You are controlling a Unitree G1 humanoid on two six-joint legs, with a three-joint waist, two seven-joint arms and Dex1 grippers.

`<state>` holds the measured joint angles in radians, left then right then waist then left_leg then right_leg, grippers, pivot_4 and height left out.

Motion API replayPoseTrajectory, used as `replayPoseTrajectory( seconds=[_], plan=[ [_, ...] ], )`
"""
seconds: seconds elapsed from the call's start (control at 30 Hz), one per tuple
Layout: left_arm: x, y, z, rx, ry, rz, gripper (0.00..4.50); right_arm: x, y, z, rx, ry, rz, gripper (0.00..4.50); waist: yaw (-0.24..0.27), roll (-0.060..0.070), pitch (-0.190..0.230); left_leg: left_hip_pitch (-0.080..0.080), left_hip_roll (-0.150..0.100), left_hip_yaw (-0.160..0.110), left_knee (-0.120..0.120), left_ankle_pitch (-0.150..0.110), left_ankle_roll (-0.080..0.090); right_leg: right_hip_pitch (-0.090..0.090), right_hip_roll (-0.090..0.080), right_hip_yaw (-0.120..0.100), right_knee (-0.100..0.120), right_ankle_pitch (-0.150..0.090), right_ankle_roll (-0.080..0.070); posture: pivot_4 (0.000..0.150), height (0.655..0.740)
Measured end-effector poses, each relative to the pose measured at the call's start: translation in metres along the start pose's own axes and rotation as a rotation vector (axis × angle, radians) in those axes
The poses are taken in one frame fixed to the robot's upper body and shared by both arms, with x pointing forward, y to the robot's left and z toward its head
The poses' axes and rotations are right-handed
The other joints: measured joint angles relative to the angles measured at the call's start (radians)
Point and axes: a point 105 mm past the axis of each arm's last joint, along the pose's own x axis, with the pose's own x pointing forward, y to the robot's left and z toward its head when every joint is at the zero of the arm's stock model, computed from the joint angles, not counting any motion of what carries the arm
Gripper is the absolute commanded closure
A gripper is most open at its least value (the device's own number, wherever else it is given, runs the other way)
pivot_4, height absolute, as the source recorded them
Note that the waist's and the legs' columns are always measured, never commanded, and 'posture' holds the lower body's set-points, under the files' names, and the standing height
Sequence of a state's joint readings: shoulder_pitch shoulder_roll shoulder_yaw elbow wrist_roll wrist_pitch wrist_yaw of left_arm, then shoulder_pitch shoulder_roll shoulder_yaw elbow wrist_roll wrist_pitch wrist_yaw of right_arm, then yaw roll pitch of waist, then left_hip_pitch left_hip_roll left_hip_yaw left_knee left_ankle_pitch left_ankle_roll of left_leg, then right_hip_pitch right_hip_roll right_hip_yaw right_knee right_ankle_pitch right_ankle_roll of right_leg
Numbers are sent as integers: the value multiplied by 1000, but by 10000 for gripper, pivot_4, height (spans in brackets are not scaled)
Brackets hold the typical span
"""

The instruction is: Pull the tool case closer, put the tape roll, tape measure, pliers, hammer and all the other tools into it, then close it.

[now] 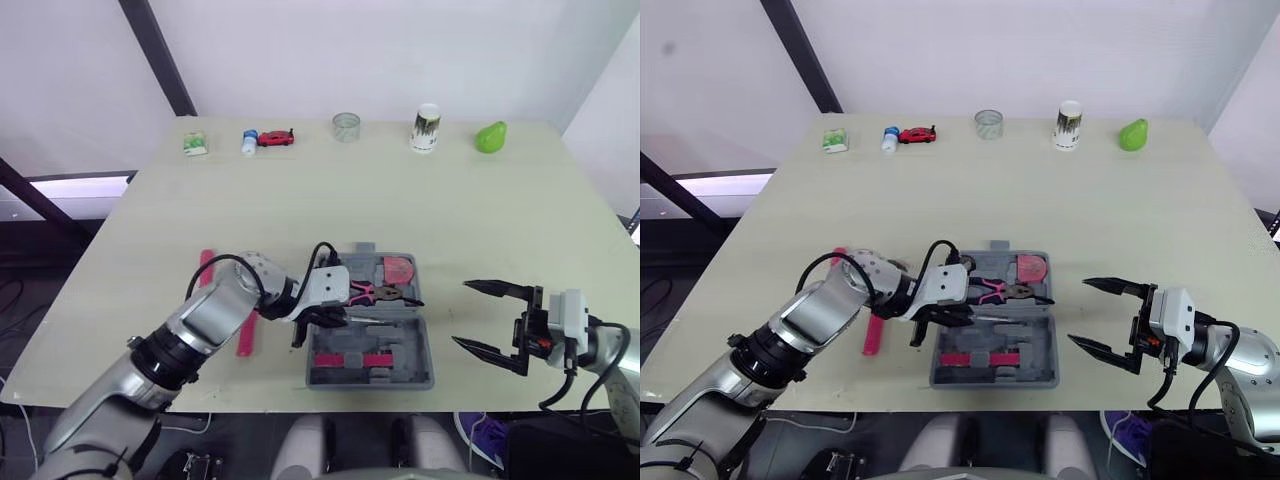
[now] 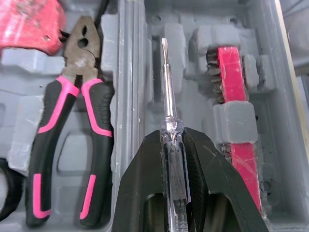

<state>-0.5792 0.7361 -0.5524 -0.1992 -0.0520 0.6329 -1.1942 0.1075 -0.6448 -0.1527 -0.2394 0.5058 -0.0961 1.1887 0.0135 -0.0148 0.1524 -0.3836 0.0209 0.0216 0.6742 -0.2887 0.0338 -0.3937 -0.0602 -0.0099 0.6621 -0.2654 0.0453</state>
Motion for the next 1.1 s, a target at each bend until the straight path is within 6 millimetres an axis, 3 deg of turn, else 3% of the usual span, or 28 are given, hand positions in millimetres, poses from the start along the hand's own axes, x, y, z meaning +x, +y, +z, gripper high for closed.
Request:
replayPoseTrajectory(
  seconds=[1.1],
  plan=[
    [25, 6, 7, -8, 71, -1, 44228, 4, 6, -2, 4, -12, -29, 0, 1, 0, 0, -1, 0, 0, 2, 0, 0, 0, 0, 0, 1, 0, 0, 1500, 7400]
  ],
)
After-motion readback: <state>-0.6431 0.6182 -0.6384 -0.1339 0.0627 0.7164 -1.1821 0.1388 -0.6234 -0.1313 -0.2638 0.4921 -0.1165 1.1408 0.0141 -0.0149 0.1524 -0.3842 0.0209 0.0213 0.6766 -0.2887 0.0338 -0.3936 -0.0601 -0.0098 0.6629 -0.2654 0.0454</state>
